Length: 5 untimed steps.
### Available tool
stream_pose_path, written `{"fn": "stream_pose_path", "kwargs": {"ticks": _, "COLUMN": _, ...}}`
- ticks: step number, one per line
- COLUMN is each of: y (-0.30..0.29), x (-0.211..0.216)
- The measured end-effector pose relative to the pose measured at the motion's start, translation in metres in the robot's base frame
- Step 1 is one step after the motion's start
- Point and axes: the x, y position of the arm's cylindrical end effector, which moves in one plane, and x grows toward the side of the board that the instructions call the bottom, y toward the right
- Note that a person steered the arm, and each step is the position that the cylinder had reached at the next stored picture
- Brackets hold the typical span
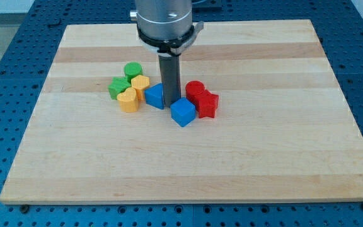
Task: Move your arm closer to the yellow heart
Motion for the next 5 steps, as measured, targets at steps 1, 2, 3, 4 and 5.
{"fn": "stream_pose_path", "kwargs": {"ticks": 1, "y": 0.016, "x": -0.039}}
{"fn": "stream_pose_path", "kwargs": {"ticks": 2, "y": 0.016, "x": -0.09}}
{"fn": "stream_pose_path", "kwargs": {"ticks": 3, "y": 0.039, "x": -0.116}}
{"fn": "stream_pose_path", "kwargs": {"ticks": 4, "y": 0.097, "x": -0.112}}
{"fn": "stream_pose_path", "kwargs": {"ticks": 5, "y": 0.127, "x": -0.067}}
